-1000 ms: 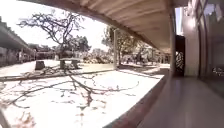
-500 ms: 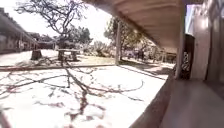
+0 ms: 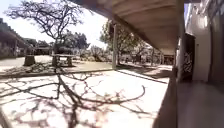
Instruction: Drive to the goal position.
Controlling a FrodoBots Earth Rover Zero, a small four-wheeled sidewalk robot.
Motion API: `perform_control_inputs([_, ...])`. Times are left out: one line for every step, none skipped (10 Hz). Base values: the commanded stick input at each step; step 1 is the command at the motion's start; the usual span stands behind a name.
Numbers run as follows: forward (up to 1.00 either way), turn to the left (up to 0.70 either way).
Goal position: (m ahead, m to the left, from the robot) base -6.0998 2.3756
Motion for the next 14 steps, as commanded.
perform_control_inputs([0.7, 0.35])
perform_control_inputs([0.7, 0.35])
perform_control_inputs([0.7, 0.35])
perform_control_inputs([0.7, 0.35])
perform_control_inputs([0.7, 0.35])
perform_control_inputs([0.7, 0.35])
perform_control_inputs([0.7, 0.35])
perform_control_inputs([0.7, 0.35])
perform_control_inputs([0.7, 0.35])
perform_control_inputs([0.0, 0.7])
perform_control_inputs([0.0, 0.7])
perform_control_inputs([0.0, 0.7])
perform_control_inputs([0.0, 0.7])
perform_control_inputs([0.0, 0.7])
